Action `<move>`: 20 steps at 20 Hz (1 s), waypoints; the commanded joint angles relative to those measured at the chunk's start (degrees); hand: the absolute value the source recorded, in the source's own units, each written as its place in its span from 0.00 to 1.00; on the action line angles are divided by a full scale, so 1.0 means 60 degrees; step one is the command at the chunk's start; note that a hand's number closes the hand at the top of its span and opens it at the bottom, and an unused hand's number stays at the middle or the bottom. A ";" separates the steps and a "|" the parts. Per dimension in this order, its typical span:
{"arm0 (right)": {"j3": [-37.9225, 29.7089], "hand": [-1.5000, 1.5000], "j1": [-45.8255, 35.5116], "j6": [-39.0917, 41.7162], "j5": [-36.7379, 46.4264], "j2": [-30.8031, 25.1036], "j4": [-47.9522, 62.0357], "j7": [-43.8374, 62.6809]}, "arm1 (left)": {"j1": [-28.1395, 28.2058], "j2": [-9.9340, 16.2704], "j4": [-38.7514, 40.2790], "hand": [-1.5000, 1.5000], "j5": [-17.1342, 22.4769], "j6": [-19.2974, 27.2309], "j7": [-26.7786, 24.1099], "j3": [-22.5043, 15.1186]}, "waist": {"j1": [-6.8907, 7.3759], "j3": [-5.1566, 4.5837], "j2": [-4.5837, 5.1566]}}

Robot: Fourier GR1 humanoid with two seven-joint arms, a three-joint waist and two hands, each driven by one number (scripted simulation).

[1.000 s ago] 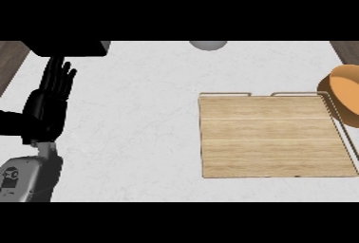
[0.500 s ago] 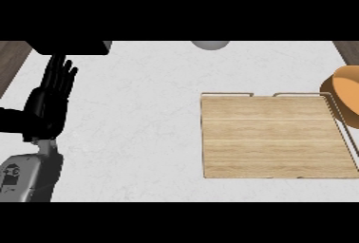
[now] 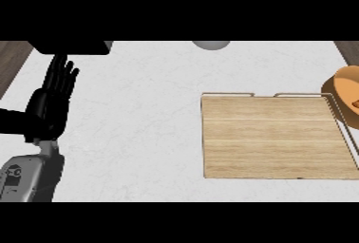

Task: Pick the croissant from the tray and place it in the pot

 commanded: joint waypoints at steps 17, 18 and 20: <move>-0.1754 0.00 0.2600 -0.2628 -0.3353 0.1106 -0.5263 -0.1664 | -0.0096 0.0057 0.0064 0.50 -0.0085 0.0099 0.0267 0.0319 | -0.0433 -0.0025 -0.0130; -0.1821 0.00 0.2552 -0.2936 -0.3600 0.1177 -0.5171 -0.1864 | 0.0221 0.0191 -0.0337 0.50 0.0093 -0.0184 0.0276 0.0398 | -0.0213 -0.0018 -0.0081; -0.2409 0.00 0.3890 -0.2408 -0.4419 0.1065 -0.6300 -0.2285 | 0.0330 0.0391 -0.0531 0.50 0.0175 -0.0196 0.0440 0.0587 | -0.0367 -0.0016 -0.0127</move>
